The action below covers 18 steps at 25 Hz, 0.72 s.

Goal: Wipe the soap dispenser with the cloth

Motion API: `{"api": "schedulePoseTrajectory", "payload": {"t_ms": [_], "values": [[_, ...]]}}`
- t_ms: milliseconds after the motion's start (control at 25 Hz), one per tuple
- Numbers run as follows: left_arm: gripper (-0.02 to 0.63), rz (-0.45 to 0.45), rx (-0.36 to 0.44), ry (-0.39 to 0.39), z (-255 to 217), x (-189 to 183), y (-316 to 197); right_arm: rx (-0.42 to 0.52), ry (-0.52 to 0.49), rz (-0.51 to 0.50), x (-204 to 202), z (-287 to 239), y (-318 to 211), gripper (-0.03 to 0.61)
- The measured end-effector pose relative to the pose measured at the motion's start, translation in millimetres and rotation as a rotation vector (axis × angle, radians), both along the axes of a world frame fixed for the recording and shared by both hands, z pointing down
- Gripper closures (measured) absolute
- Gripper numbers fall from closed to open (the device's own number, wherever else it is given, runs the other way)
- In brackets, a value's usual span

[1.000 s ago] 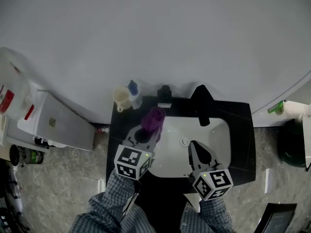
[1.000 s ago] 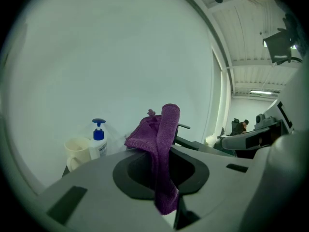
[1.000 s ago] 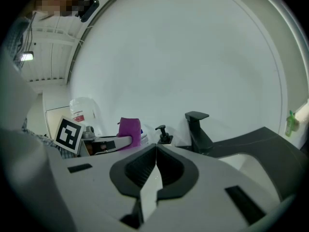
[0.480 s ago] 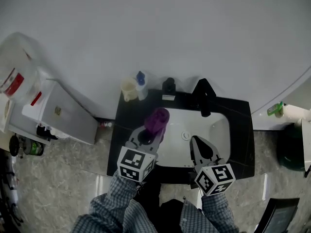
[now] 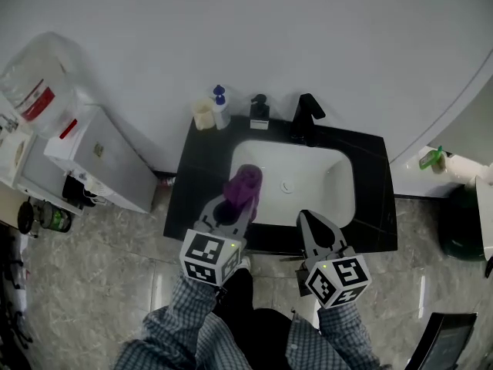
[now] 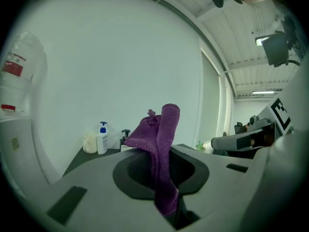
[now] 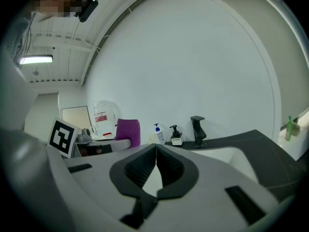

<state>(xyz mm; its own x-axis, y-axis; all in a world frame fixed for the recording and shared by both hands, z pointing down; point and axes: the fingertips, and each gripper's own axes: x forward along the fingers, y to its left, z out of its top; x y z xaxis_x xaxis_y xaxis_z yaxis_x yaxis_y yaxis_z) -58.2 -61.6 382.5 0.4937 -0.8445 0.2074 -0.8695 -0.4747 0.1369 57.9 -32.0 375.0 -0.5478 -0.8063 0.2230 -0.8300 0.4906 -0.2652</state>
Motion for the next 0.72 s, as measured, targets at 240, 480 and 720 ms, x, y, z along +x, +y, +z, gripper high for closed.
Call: {"api": "schedulePoseTrajectory", "payload": {"t_ms": [240,480,720], "values": [[0.556,-0.008,0.011,0.004,6.3,28.6,72.3,0.005,-0.004,-0.02,17.4,7.6,75.5,0.56],[0.555,0.0,0.004,0.006,2.4,41.1,136.2,-0.009,-0.013,-0.013,28.1,8.0,140.7,0.56],[0.556,0.012,-0.016,0.007,-5.0,39.1,173.3,-0.019,-0.024,-0.006,23.1,-0.1,170.7,0.56]]}}
